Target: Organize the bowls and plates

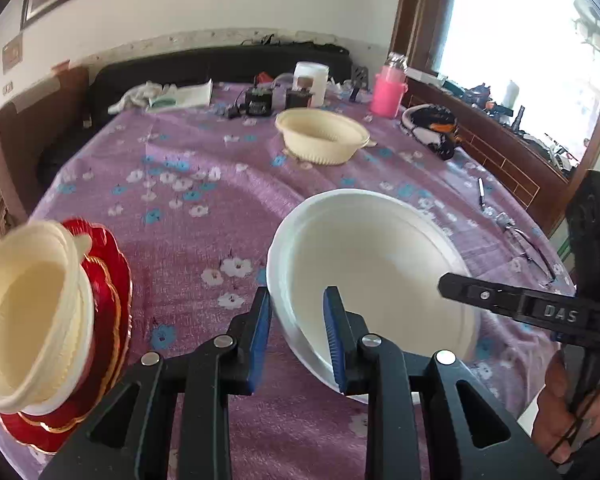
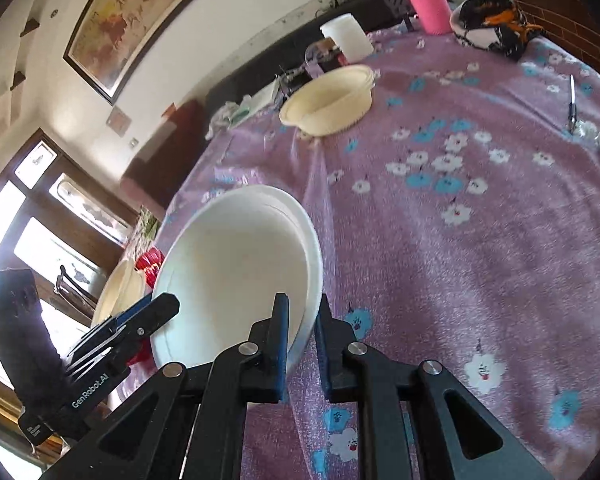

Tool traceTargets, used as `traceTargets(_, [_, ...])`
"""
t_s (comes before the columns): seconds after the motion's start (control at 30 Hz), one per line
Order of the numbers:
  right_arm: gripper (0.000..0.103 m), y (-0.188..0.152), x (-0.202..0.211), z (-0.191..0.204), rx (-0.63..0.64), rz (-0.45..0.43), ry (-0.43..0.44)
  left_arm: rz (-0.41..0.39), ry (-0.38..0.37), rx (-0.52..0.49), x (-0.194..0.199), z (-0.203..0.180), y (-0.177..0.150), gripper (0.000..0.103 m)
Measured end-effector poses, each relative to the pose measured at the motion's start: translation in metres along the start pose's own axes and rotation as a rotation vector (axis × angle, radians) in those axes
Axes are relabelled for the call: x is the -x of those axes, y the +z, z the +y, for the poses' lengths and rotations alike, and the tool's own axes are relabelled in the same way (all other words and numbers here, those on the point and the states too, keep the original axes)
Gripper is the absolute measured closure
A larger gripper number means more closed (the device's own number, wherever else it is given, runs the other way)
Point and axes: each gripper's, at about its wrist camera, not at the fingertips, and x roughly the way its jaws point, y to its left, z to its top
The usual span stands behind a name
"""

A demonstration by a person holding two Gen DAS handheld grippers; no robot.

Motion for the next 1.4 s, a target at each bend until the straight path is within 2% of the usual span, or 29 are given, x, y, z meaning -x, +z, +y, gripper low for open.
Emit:
traceTargets(0.17, [0.088,-0.001,0.004,0.007,0.063,-0.042,-0.063,0.012,0.012,0.004,-0.012,0.005,-0.005,0.076])
traceTargets(0.4, [0.086,-0.007,0.010,0.017,0.155,-0.078,-0.156,-0.002,0.067,-0.060,-0.016,-0.003,-0.012,0.075])
traceTargets(0.5, [0.087,-0.013,0.010,0.023,0.199,-0.095,-0.215,-0.032,0.083,-0.103,-0.013,-0.011,-0.015,0.082])
traceTargets(0.6, [0.089,-0.016,0.011,0.024,0.200,-0.105,-0.234,-0.065,0.111,-0.139,-0.007,-0.020,-0.017,0.082])
traceTargets(0.87, [0.089,-0.016,0.020,0.026,0.182,-0.128,-0.217,-0.096,0.121,-0.140,0.002,-0.021,-0.016,0.082])
traceTargets(1.4, [0.089,-0.018,0.013,0.035,0.194,-0.115,-0.216,-0.106,0.133,-0.128,0.005,-0.015,-0.019,0.082])
